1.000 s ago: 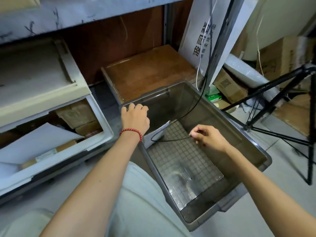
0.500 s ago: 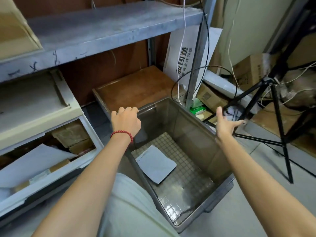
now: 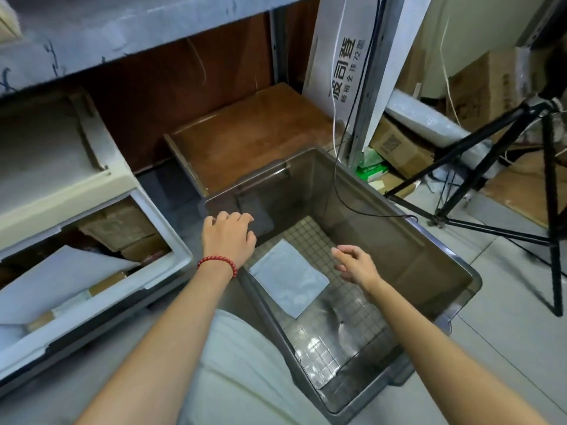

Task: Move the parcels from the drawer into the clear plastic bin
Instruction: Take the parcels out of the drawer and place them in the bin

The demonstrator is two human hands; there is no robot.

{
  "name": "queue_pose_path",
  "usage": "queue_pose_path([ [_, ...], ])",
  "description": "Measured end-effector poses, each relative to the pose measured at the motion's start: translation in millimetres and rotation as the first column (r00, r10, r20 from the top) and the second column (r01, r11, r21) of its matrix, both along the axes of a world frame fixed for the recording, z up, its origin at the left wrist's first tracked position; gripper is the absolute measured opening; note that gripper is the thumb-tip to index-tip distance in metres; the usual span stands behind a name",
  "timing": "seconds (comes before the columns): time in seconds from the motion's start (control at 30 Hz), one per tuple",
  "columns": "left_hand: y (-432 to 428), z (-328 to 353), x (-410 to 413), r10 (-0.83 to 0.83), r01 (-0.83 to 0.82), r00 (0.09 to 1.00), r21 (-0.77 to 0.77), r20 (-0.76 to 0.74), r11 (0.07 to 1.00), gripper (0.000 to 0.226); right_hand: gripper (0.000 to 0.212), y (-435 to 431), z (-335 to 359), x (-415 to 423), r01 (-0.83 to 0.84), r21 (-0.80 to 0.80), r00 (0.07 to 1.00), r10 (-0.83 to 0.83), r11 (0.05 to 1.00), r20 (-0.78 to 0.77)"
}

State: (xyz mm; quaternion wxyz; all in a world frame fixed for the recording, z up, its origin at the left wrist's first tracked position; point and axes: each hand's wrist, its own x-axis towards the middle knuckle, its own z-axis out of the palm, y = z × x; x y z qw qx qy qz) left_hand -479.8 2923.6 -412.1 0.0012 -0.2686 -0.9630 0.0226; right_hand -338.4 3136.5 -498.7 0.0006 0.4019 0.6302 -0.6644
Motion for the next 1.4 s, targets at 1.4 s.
queue_pose_path([
  [1.4,-9,-59,-24,0.042,-0.041,0.999,0.266,0.003,0.963,0.053,0.09,-87,-165,-105,-0.429,0.228,0.799,0.249,0.874,0.547],
])
